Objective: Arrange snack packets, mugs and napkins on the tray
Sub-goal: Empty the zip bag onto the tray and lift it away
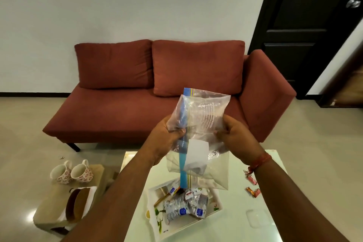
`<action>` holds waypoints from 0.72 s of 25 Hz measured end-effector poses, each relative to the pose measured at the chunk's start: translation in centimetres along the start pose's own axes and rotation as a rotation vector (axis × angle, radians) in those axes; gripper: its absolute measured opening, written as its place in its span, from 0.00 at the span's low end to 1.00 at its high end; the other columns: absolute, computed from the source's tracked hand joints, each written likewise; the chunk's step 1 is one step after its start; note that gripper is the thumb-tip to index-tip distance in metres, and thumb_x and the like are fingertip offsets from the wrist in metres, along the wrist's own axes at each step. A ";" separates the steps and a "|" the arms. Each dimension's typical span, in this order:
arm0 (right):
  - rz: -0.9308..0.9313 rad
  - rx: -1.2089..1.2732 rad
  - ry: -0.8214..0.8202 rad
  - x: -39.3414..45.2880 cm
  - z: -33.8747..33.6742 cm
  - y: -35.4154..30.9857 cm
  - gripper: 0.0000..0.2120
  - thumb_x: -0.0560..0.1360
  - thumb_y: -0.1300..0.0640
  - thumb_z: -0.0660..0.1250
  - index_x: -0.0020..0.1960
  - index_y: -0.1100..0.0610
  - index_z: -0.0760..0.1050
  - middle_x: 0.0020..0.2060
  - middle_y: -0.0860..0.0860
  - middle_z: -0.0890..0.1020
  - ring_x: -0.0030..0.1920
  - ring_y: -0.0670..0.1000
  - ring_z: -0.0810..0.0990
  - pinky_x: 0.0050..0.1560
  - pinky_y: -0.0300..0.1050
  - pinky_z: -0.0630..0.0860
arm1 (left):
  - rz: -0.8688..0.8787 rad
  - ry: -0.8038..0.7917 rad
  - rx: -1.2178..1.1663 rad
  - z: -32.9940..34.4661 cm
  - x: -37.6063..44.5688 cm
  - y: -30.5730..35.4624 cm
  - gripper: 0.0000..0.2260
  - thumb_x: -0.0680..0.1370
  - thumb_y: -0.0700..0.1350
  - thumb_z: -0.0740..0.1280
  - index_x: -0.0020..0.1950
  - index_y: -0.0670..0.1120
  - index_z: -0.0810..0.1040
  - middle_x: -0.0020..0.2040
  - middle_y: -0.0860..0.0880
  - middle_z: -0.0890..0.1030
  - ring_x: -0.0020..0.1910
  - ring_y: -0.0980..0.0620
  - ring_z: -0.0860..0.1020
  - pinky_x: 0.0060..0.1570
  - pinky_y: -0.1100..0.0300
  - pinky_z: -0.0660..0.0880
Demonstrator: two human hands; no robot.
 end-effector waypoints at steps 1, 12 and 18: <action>-0.001 0.053 0.020 -0.5 -0.5 0.2 0.10 0.77 0.70 0.64 0.50 0.56 0.78 0.43 0.59 0.84 0.41 0.62 0.84 0.36 0.64 0.82 | 0.022 -0.042 0.009 0.2 0.2 0.0 0.10 0.80 0.42 0.67 0.60 0.50 0.79 0.54 0.46 0.85 0.53 0.45 0.83 0.54 0.46 0.80; 0.284 0.830 0.080 -9.3 -7.7 5.8 0.21 0.80 0.54 0.55 0.60 0.70 0.75 0.56 0.62 0.80 0.55 0.64 0.78 0.53 0.66 0.77 | 0.292 -0.343 0.172 13.6 2.7 1.3 0.10 0.67 0.30 0.60 0.30 0.43 0.74 0.48 0.51 0.79 0.41 0.60 0.75 0.40 0.66 0.72; 0.324 0.058 0.189 -11.3 -16.2 12.5 0.21 0.66 0.55 0.78 0.57 0.47 0.77 0.57 0.49 0.74 0.54 0.52 0.79 0.58 0.49 0.78 | 0.097 -0.302 0.140 24.1 5.7 -2.9 0.22 0.69 0.23 0.57 0.39 0.49 0.80 0.57 0.51 0.77 0.53 0.63 0.76 0.53 0.69 0.72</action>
Point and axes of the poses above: each hand's wrist, its own x-axis towards the middle knuckle, its own z-axis out of the palm, y = z × x, the point moved 9 cm from there along x, towards the middle knuckle
